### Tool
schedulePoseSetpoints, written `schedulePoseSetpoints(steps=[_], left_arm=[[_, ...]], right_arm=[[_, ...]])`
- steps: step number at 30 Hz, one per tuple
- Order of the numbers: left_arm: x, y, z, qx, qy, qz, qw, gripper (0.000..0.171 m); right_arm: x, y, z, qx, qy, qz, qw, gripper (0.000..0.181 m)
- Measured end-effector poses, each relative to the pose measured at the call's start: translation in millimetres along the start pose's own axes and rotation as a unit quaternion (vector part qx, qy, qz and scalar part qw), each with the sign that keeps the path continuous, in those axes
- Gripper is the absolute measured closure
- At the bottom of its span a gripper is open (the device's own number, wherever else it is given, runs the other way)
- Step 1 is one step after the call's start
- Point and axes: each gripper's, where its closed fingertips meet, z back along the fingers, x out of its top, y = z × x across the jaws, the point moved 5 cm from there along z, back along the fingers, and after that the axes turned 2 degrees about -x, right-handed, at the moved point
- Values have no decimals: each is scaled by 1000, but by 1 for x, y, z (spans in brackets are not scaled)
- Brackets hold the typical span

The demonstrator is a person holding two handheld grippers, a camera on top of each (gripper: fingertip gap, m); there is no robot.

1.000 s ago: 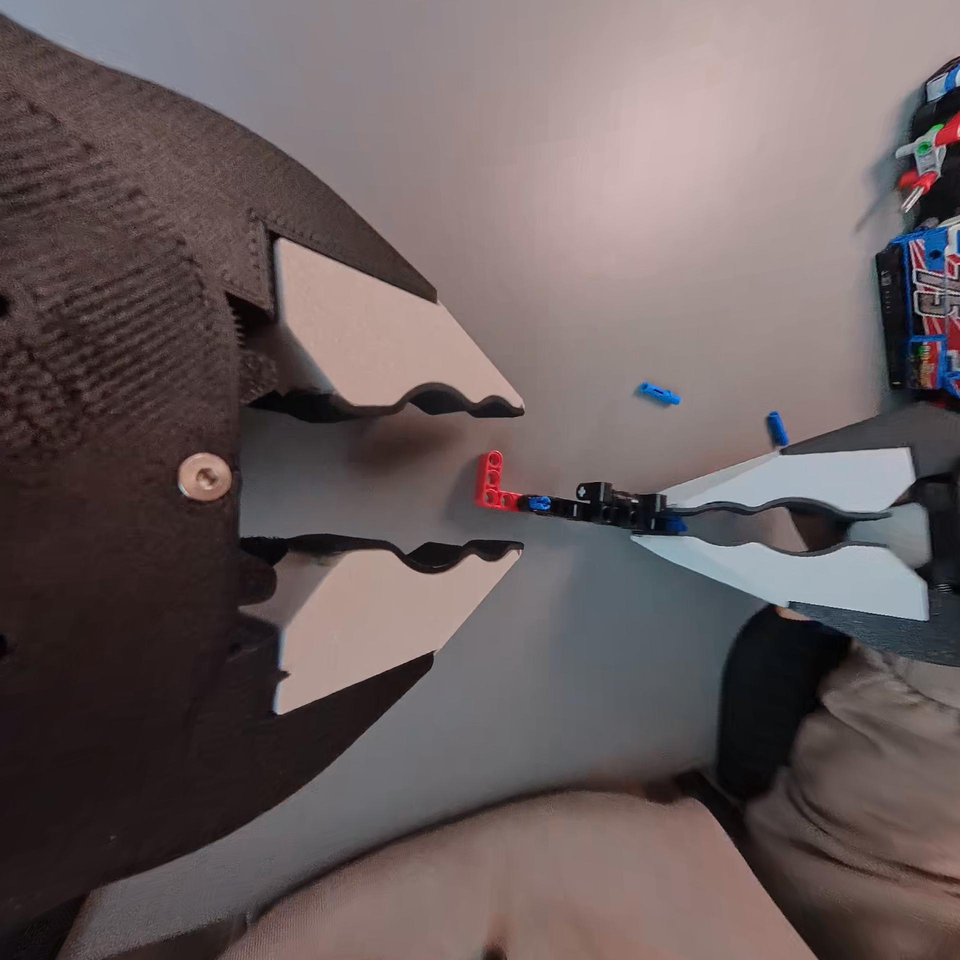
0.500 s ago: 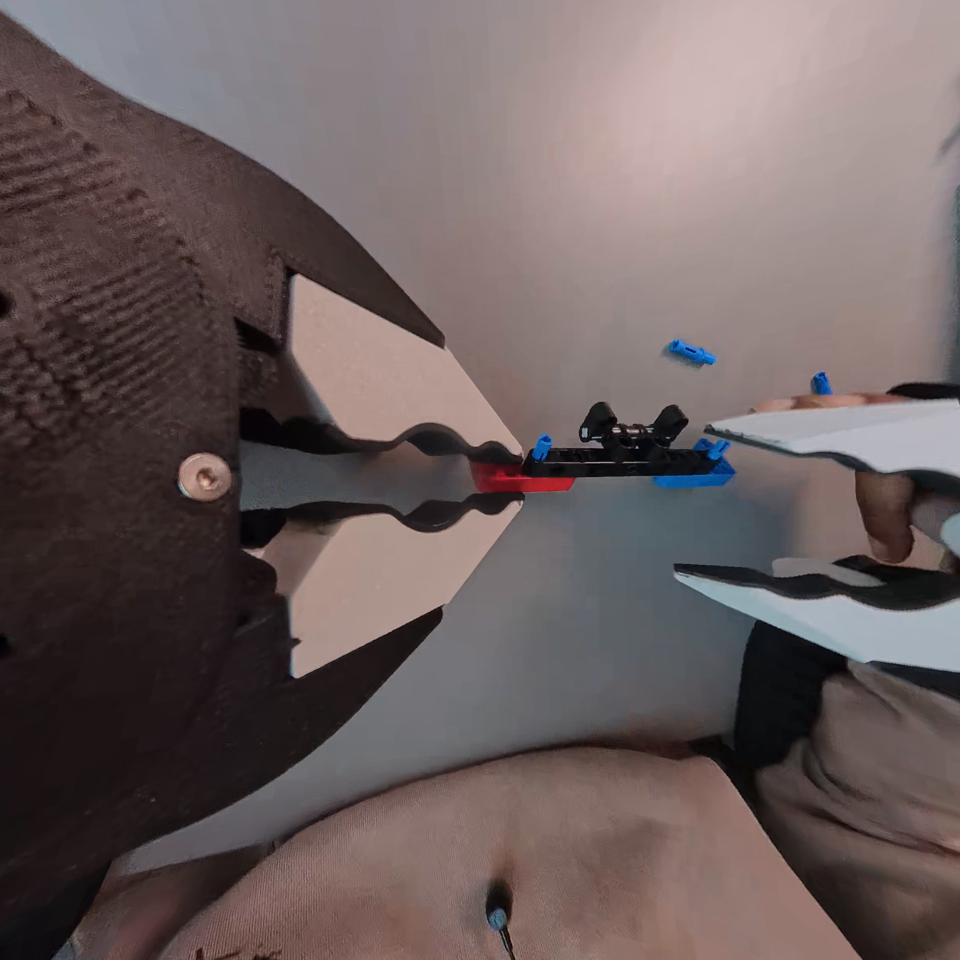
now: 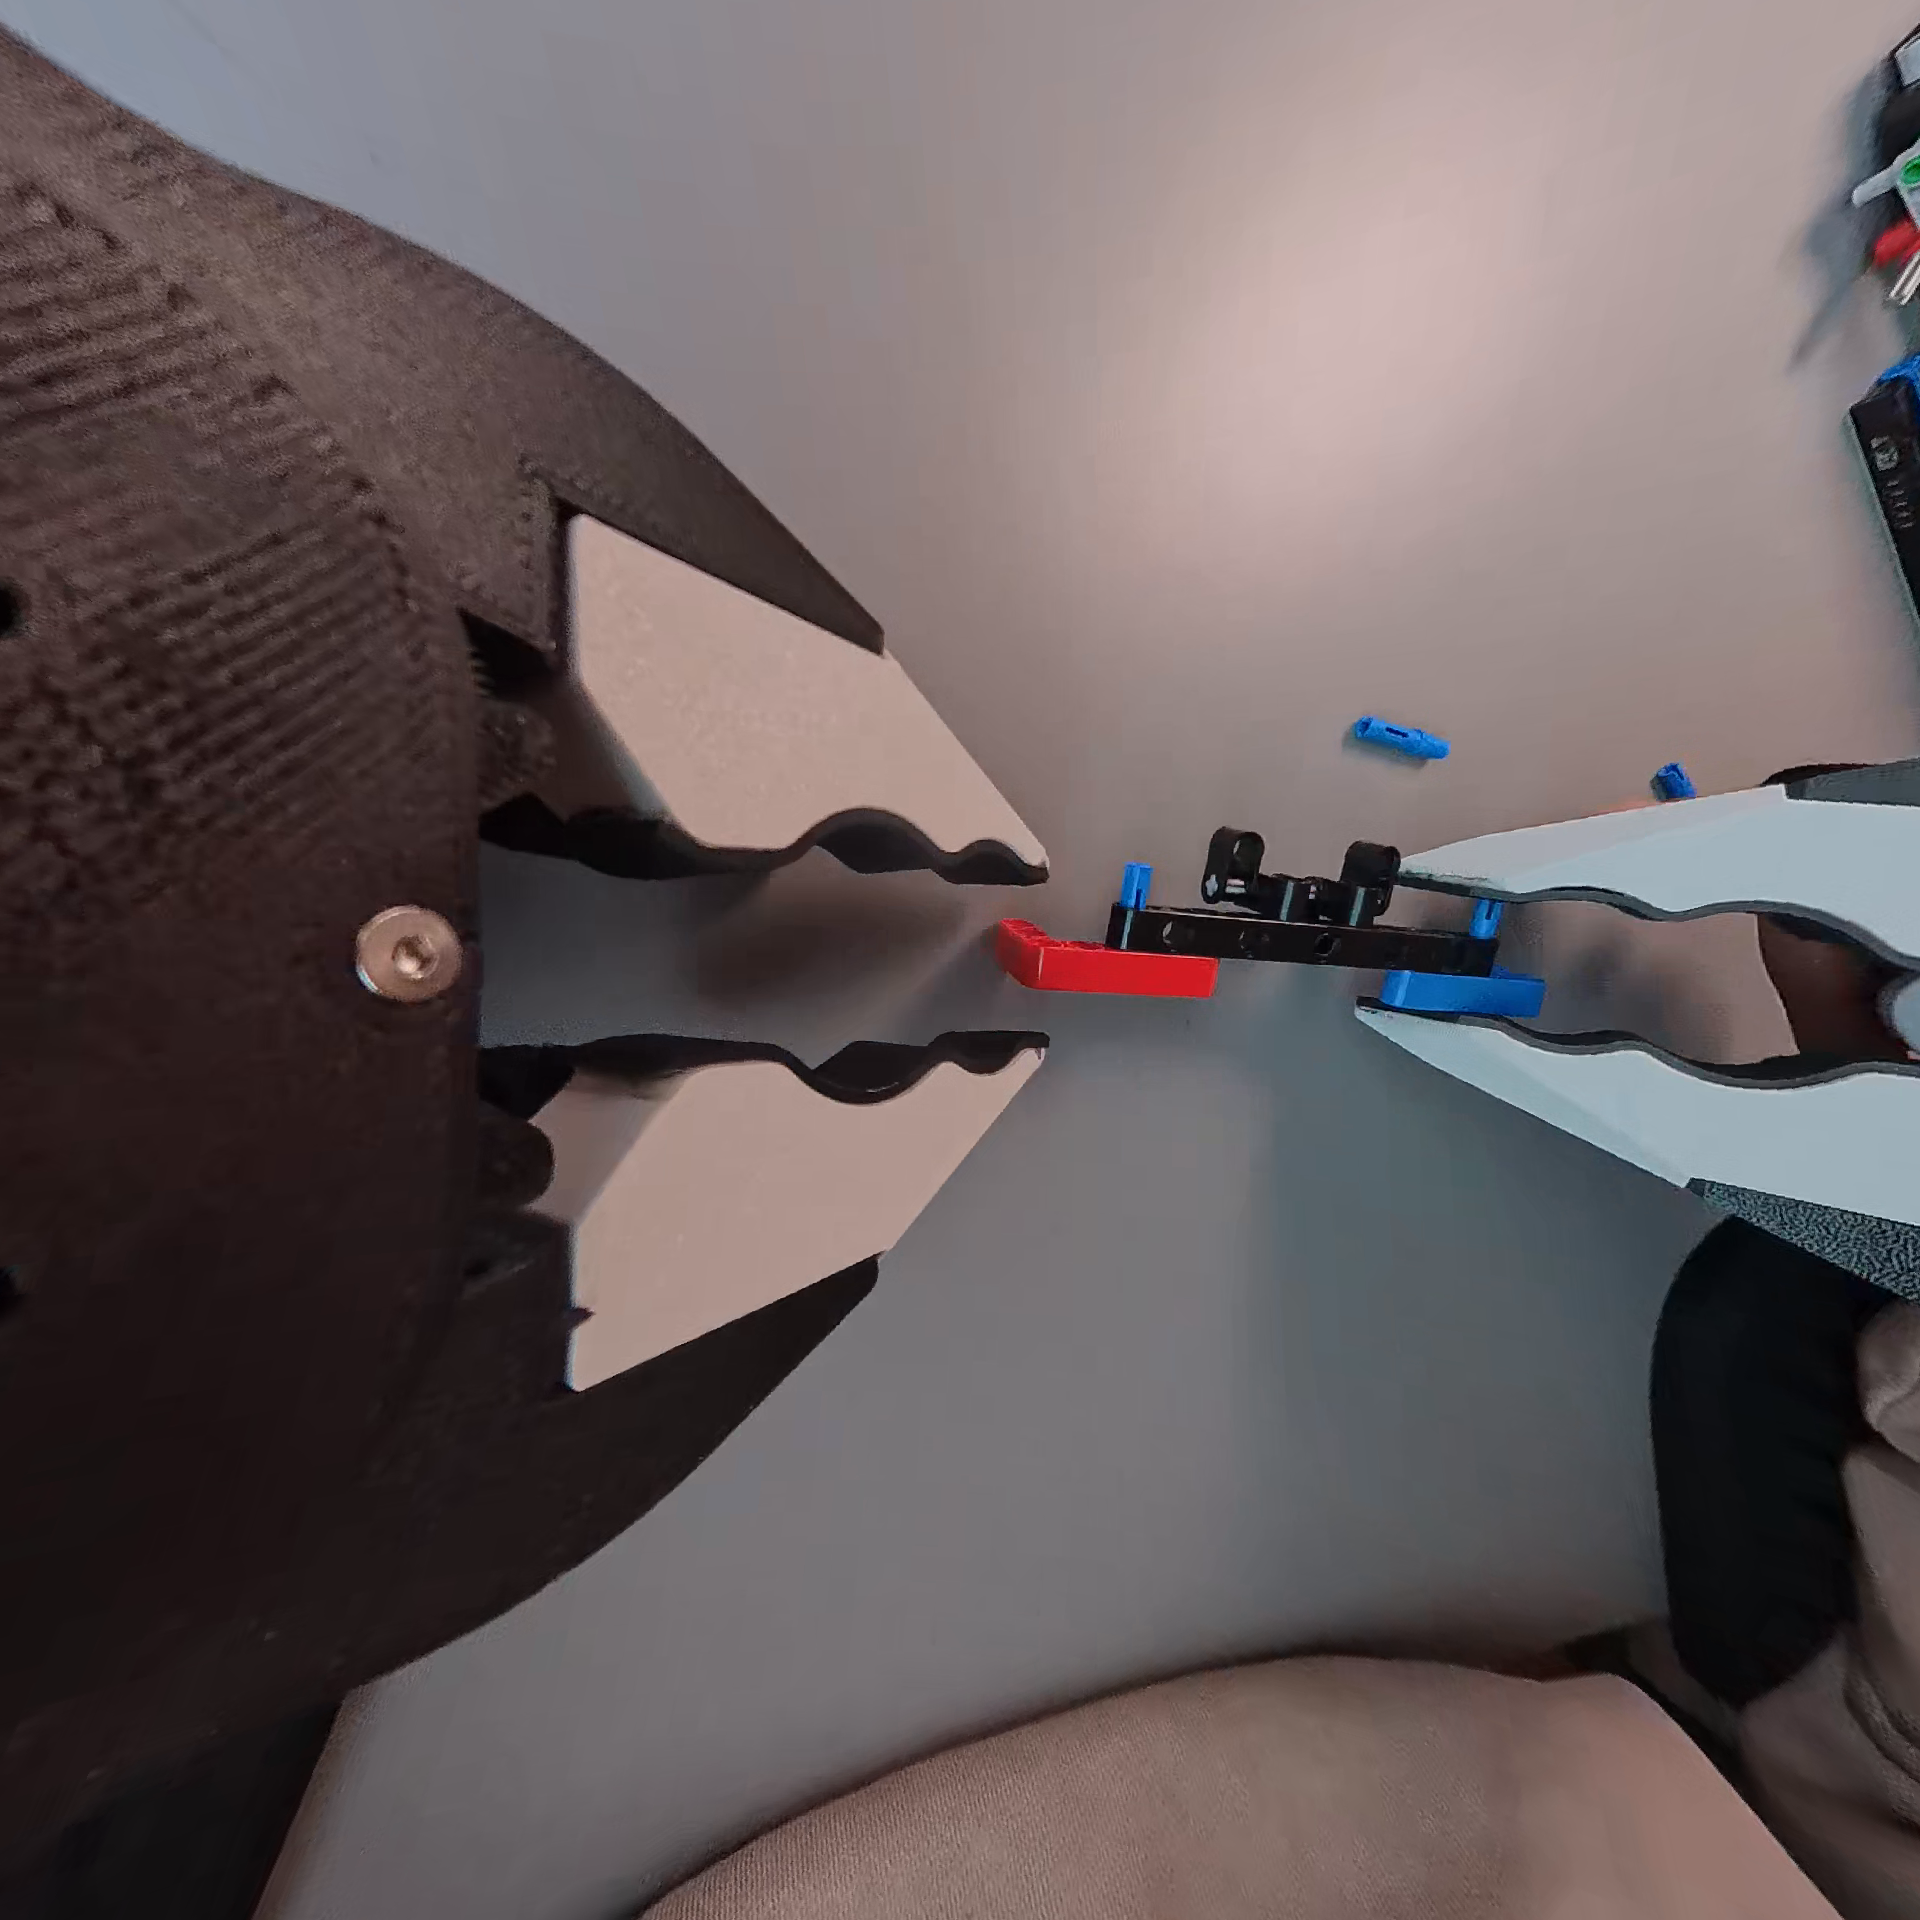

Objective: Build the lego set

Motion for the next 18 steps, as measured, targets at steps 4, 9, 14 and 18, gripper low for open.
schedulePoseSetpoints(steps=[4, 9, 14, 18], left_arm=[[-2, 3, -1, 26, 10, -16, 999, 153], [-3, 5, 3, 26, -1, -16, 1000, 153], [-1, 6, 2, 35, -9, -17, 999, 155], [1, 6, -1, 40, -11, -24, 999, 163]], right_arm=[[0, -1, -2, -3, 1, -2, 1000, 157], [-2, -3, 2, -8, -1, -7, 1000, 146], [-6, -6, 9, -17, -2, -12, 1000, 146], [-8, -5, 11, -10, -1, -25, 1000, 155]])
